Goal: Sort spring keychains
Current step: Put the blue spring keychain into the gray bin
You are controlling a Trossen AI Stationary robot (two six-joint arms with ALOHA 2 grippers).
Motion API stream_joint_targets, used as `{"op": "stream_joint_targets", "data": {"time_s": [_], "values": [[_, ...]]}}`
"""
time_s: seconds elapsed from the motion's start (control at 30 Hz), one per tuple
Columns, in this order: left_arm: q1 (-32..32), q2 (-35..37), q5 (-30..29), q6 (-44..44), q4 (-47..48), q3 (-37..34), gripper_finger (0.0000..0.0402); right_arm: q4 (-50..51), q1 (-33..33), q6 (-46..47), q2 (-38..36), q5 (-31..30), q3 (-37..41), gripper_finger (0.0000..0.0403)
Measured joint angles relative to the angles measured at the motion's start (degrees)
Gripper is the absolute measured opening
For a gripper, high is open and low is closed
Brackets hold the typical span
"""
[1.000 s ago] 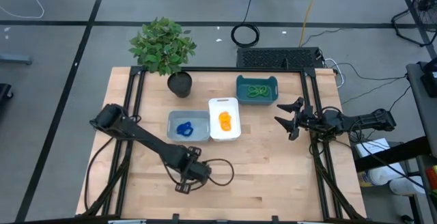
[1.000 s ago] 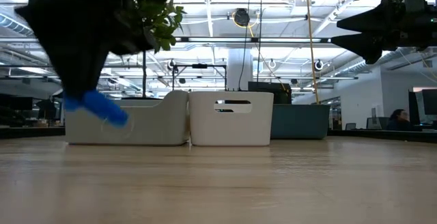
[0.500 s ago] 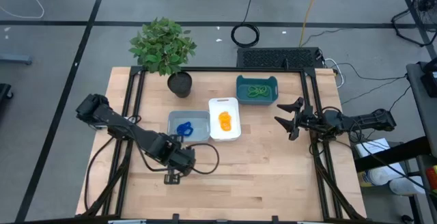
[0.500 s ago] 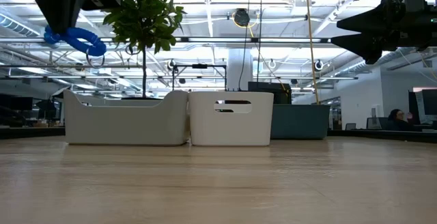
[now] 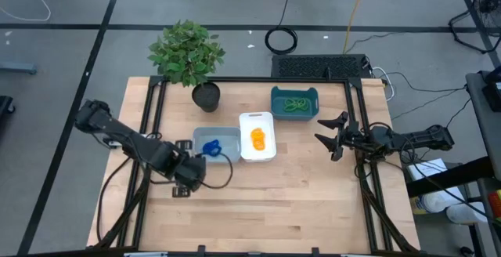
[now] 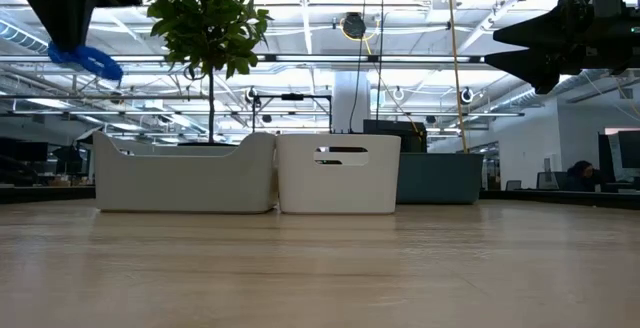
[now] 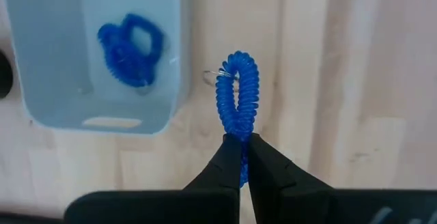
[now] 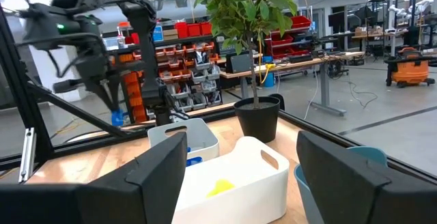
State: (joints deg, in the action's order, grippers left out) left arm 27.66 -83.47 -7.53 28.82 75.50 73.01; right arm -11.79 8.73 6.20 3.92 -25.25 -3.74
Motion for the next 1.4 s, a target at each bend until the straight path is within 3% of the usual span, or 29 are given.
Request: {"op": "stream_joint_targets", "data": {"time_s": [0.33,0.87,1.13,1.4], "values": [[-8.6,6.9,-0.1,-8.9,-3.7,-8.9,0.0006,0.0,0.0,0.0,0.0,0.0,0.0,0.0263],[-23.2,11.0,1.1,-23.0,-4.5,-10.7,0.0006,0.0,0.0,0.0,0.0,0.0,0.0,0.0263],[-25.9,11.8,1.6,-25.7,-6.7,-10.7,0.0006,0.0,0.0,0.0,0.0,0.0,0.0,0.0263],[-26.1,7.8,1.7,-27.2,-12.6,-10.6,0.0006,0.0,0.0,0.0,0.0,0.0,0.0,0.0263]]}}
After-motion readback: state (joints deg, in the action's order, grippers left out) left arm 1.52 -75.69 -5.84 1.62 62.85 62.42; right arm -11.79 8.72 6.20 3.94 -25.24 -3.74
